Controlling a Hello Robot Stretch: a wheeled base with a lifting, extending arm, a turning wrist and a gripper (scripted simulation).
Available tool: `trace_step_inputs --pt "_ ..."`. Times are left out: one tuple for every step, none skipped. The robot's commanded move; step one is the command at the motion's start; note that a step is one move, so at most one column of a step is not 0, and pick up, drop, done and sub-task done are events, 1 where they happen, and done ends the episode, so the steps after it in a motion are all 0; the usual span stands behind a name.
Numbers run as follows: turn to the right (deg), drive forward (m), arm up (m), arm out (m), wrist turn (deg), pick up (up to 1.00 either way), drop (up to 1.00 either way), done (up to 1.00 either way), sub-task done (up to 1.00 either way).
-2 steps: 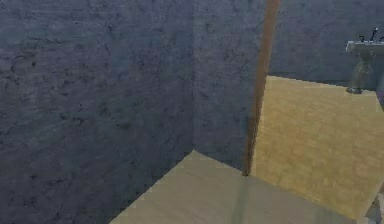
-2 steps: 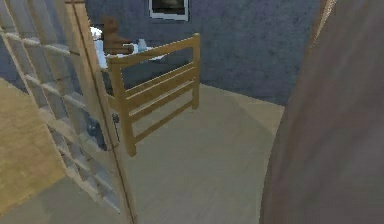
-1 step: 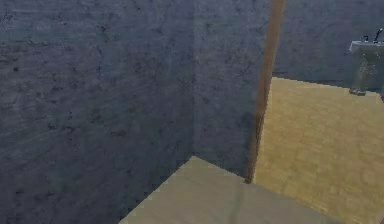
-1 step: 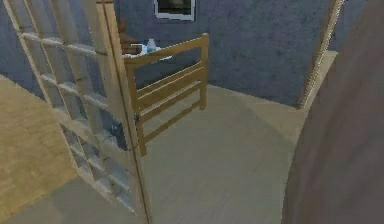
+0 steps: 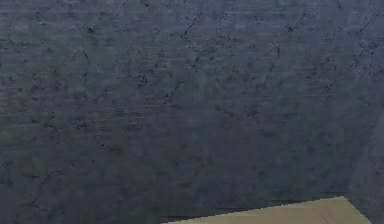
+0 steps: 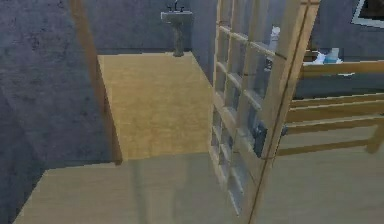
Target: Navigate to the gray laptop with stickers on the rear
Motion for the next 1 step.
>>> trace_step_inputs --pt "-33.0 0.00 0.00 0.00 0.0 0.00 0.00 0.00 0.00"
